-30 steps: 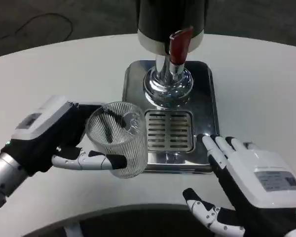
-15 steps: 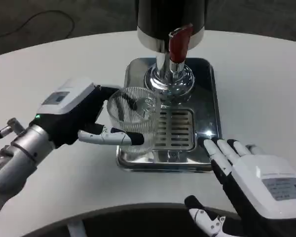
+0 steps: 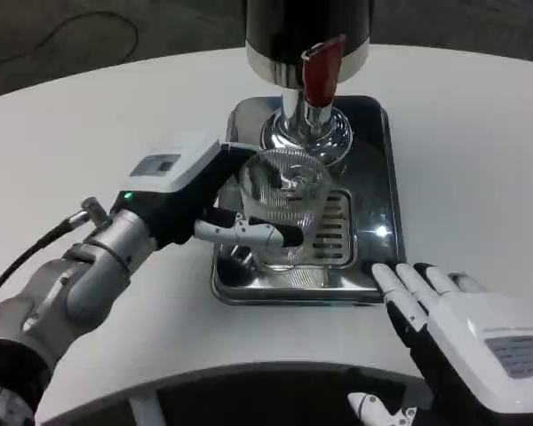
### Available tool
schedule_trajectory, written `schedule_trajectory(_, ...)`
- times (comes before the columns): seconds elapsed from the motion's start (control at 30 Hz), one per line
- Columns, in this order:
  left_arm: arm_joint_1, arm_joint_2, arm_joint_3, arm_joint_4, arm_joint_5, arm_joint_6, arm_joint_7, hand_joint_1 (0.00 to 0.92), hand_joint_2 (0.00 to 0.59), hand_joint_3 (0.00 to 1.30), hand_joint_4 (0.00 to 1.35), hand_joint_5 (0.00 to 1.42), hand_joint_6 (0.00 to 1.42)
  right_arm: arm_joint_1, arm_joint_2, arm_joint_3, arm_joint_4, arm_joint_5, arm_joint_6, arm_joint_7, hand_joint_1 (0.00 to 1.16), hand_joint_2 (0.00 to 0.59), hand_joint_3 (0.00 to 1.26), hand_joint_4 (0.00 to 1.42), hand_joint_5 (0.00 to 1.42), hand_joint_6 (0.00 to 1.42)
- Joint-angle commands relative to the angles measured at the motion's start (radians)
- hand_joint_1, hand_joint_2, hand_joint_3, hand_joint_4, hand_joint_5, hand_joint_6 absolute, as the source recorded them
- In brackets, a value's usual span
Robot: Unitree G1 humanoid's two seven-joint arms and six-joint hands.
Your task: Grasp the cup under the faucet to collect the drink, then remove the cup.
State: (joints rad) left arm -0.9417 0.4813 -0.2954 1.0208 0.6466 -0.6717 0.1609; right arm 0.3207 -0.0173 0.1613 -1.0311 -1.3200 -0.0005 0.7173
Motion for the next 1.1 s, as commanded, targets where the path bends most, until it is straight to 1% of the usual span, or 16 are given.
schedule_trajectory(0.03, -0.037, -0.014, -0.036, 0.019, 0.032, 0.022, 0.065, 0.393, 0.287, 1.04, 1.17, 1.36, 1.42, 0.017, 0.003, -0.034, -0.016, 0.029, -0.029, -0.01, 0.2, 0.417, 0.0, 0.0, 0.0, 0.0)
schedule_trajectory(0.27, -0.068, -0.041, -0.071, 0.057, 0.051, 0.069, 0.122, 0.39, 0.286, 1.04, 1.17, 1.36, 1.42, 0.029, 0.01, -0.087, -0.016, 0.065, -0.06, -0.009, 0.2, 0.417, 0.0, 0.0, 0.0, 0.0)
schedule_trajectory(0.5, -0.081, -0.048, -0.098, 0.08, 0.051, 0.09, 0.148, 0.388, 0.285, 1.04, 1.17, 1.36, 1.42, 0.045, 0.029, -0.122, -0.016, 0.086, -0.094, -0.009, 0.2, 0.417, 0.0, 0.0, 0.0, 0.0)
schedule_trajectory(0.57, -0.084, -0.047, -0.107, 0.085, 0.054, 0.094, 0.142, 0.387, 0.285, 1.01, 1.12, 1.34, 1.42, 0.049, 0.033, -0.132, -0.016, 0.093, -0.102, -0.009, 0.2, 0.417, 0.0, 0.0, 0.0, 0.0)
schedule_trajectory(0.67, -0.086, -0.047, -0.113, 0.09, 0.049, 0.098, 0.134, 0.373, 0.268, 0.95, 1.06, 1.29, 1.41, 0.05, 0.039, -0.141, -0.016, 0.101, -0.112, -0.007, 0.2, 0.417, 0.0, 0.0, 0.0, 0.0)
schedule_trajectory(0.7, -0.085, -0.046, -0.115, 0.09, 0.047, 0.101, 0.136, 0.36, 0.243, 0.89, 1.0, 1.24, 1.39, 0.05, 0.042, -0.144, -0.016, 0.103, -0.116, -0.006, 0.2, 0.417, 0.0, 0.0, 0.0, 0.0)
schedule_trajectory(0.73, -0.084, -0.045, -0.117, 0.088, 0.047, 0.105, 0.136, 0.332, 0.221, 0.82, 0.93, 1.17, 1.37, 0.049, 0.044, -0.146, -0.016, 0.105, -0.118, -0.005, 0.2, 0.417, 0.0, 0.0, 0.0, 0.0)
schedule_trajectory(0.77, -0.084, -0.044, -0.119, 0.087, 0.047, 0.108, 0.136, 0.318, 0.212, 0.79, 0.9, 1.14, 1.34, 0.049, 0.047, -0.147, -0.016, 0.106, -0.12, -0.003, 0.2, 0.417, 0.0, 0.0, 0.0, 0.0)
schedule_trajectory(0.8, -0.085, -0.042, -0.122, 0.085, 0.048, 0.113, 0.134, 0.293, 0.199, 0.75, 0.84, 1.07, 1.32, 0.048, 0.05, -0.149, -0.016, 0.107, -0.123, -0.001, 0.2, 0.417, 0.0, 0.0, 0.0, 0.0)
schedule_trajectory(0.9, -0.086, -0.037, -0.132, 0.08, 0.056, 0.135, 0.132, 0.258, 0.185, 0.71, 0.76, 1.0, 1.27, 0.044, 0.054, -0.15, -0.016, 0.11, -0.126, 0.007, 0.2, 0.417, 0.0, 0.0, 0.0, 0.0)
schedule_trajectory(0.97, -0.086, -0.033, -0.136, 0.077, 0.056, 0.145, 0.133, 0.238, 0.177, 0.67, 0.7, 0.91, 1.17, 0.041, 0.054, -0.152, -0.016, 0.111, -0.127, 0.009, 0.2, 0.417, 0.0, 0.0, 0.0, 0.0)
schedule_trajectory(1.0, -0.086, -0.032, -0.138, 0.076, 0.056, 0.149, 0.133, 0.222, 0.173, 0.64, 0.65, 0.84, 1.08, 0.04, 0.054, -0.152, -0.016, 0.112, -0.127, 0.01, 0.2, 0.417, 0.0, 0.0, 0.0, 0.0)
schedule_trajectory(1.03, -0.085, -0.03, -0.139, 0.075, 0.056, 0.152, 0.131, 0.209, 0.167, 0.61, 0.61, 0.8, 1.03, 0.039, 0.054, -0.152, -0.016, 0.113, -0.126, 0.011, 0.2, 0.417, 0.0, 0.0, 0.0, 0.0)
schedule_trajectory(1.1, -0.086, -0.027, -0.142, 0.075, 0.057, 0.155, 0.127, 0.191, 0.16, 0.58, 0.57, 0.75, 0.97, 0.038, 0.054, -0.152, -0.016, 0.115, -0.126, 0.012, 0.2, 0.417, 0.0, 0.0, 0.0, 0.0)
